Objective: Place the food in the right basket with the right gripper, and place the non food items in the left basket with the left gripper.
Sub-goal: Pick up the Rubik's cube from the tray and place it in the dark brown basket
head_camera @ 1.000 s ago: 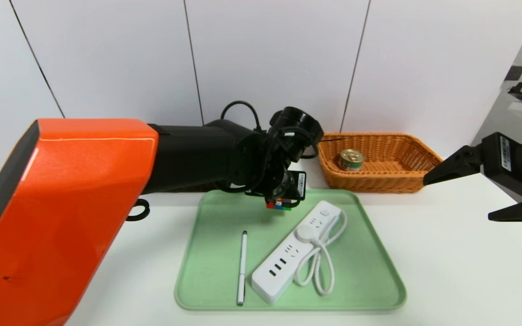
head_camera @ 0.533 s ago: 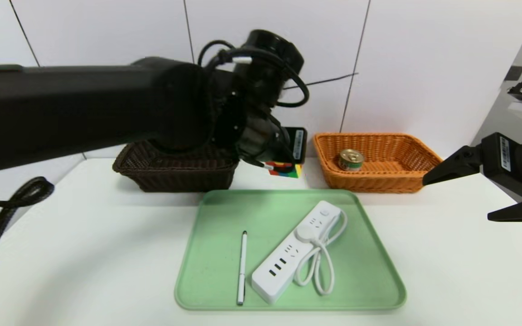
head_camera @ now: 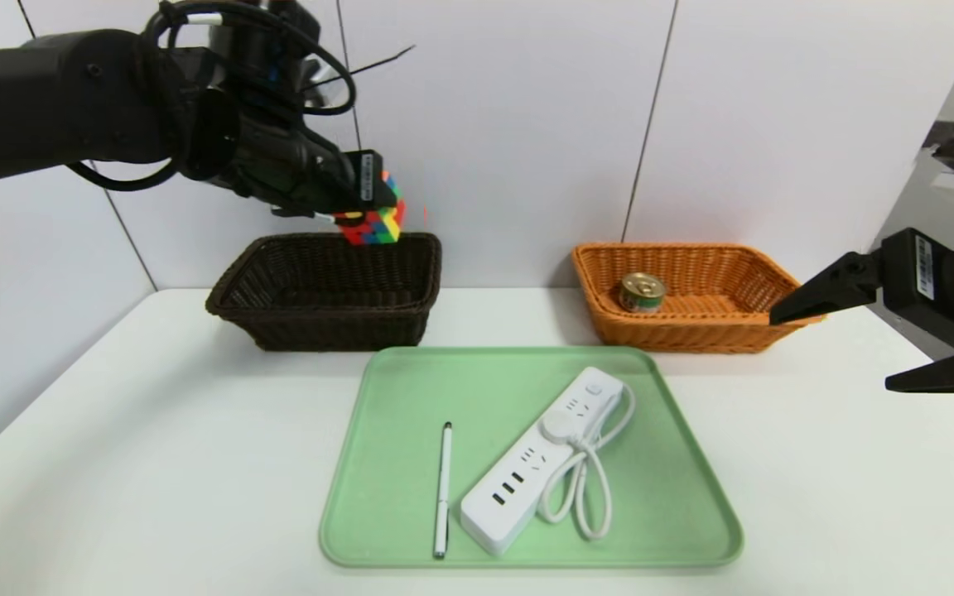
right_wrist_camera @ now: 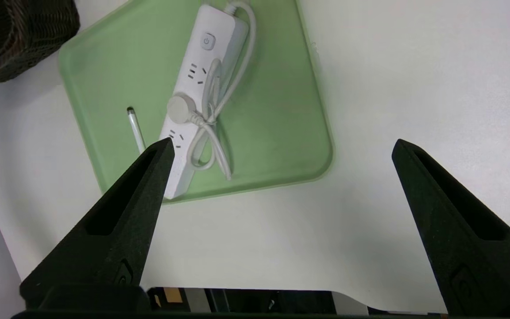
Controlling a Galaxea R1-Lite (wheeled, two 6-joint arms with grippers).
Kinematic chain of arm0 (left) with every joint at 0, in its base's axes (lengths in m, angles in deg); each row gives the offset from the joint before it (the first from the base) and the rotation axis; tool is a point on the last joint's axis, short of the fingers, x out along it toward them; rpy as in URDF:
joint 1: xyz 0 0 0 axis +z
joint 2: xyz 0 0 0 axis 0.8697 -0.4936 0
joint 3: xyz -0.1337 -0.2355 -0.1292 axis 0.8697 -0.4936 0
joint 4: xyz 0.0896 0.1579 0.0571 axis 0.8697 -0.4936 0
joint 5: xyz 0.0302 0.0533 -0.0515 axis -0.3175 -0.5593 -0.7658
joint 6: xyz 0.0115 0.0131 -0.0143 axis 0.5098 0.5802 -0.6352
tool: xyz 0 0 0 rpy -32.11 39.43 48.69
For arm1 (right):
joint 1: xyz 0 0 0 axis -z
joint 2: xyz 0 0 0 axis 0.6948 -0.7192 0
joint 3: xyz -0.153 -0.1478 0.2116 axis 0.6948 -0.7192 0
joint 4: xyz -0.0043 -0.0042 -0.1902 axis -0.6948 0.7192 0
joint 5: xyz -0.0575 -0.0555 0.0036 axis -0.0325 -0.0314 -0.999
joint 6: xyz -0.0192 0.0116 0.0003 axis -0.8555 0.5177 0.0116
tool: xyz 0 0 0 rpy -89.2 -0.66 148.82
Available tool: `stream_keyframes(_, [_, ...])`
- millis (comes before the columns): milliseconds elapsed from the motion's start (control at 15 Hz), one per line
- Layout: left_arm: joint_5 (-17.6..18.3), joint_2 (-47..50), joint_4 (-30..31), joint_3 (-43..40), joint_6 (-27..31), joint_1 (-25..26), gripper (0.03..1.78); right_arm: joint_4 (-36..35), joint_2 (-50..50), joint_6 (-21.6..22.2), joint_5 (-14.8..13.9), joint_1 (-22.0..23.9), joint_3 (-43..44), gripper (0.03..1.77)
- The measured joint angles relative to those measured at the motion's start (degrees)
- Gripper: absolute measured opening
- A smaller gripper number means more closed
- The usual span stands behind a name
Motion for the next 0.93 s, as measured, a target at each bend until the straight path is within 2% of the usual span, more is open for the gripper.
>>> stream_keyframes(133, [1.41, -0.57, 0.09, 0.0, 1.99, 4.45, 0.93, -0.28, 0.0, 0.0, 0.0, -0.18, -0.02, 1.7])
stream_keyframes(333, [1.72, -2.61, 0.11, 0.0, 4.6, 9.39, 0.93, -0.26, 0.0, 0.07, 0.02, -0.46, -0.17, 1.7])
stream_keyframes(933, [1.66, -12.59, 1.05, 0.0, 8.79, 16.69, 0.92, -0.28, 0.43, 0.07, 0.02, -0.55, -2.35, 1.7])
